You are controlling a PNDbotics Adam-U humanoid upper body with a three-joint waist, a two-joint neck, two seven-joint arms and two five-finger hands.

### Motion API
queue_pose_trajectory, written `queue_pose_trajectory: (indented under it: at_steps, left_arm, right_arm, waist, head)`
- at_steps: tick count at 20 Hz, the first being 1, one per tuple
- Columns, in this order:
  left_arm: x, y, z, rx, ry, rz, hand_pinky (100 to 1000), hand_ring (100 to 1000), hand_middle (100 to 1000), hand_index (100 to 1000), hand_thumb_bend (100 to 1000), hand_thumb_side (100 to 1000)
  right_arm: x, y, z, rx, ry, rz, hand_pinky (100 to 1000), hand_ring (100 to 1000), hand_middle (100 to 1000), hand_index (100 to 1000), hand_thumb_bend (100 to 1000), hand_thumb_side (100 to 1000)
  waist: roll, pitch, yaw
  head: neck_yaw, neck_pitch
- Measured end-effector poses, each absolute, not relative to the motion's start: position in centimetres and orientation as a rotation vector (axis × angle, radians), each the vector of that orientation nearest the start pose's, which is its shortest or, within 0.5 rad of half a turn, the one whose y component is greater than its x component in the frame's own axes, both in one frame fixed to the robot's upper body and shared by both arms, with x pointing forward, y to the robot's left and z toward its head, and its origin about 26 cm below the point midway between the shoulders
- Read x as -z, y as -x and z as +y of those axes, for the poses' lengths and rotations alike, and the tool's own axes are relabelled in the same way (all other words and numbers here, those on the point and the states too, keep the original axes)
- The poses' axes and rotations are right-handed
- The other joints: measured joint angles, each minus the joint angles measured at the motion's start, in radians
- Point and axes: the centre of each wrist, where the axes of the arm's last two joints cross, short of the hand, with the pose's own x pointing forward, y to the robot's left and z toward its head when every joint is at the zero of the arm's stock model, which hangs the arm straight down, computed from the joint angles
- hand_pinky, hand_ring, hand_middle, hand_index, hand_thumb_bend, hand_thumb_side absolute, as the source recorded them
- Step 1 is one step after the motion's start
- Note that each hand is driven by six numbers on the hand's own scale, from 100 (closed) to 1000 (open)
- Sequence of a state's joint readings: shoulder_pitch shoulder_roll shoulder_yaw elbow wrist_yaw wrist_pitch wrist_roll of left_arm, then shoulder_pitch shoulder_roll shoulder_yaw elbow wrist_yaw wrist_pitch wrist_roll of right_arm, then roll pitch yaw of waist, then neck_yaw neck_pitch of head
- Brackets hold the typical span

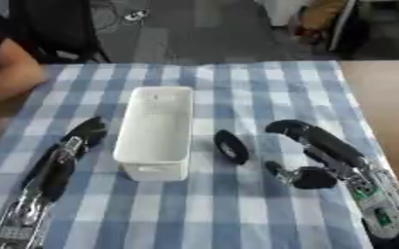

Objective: Pick up objects on the table and place them in the box.

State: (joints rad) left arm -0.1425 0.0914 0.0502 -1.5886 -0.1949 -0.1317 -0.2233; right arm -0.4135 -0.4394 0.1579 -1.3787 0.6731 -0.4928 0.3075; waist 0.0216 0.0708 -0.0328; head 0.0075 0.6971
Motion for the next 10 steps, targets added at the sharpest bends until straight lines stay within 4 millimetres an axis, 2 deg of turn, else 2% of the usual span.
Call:
queue_pose_trajectory:
  at_steps: [1, 10]
  left_arm:
    - [-3.5, -31.2, 26.0, 0.432, -0.079, -1.802, 935, 878, 1000, 868, 100, 1000]
    - [-3.3, -31.3, 26.1, 0.432, -0.078, -1.796, 935, 878, 1000, 867, 100, 1000]
  right_arm:
    - [-8.7, -37.7, -29.3, -1.55, 0.483, -1.771, 1000, 932, 870, 921, 298, 721]
    - [-8.3, -39.1, -27.9, -1.499, 0.467, -1.792, 1000, 930, 865, 908, 302, 708]
  waist:
    - [0.0, 0.0, 0.001]
    - [0.002, 0.0, 0.001]
  head:
    - [0.0, 0.0]
    - [0.0, 0.0]
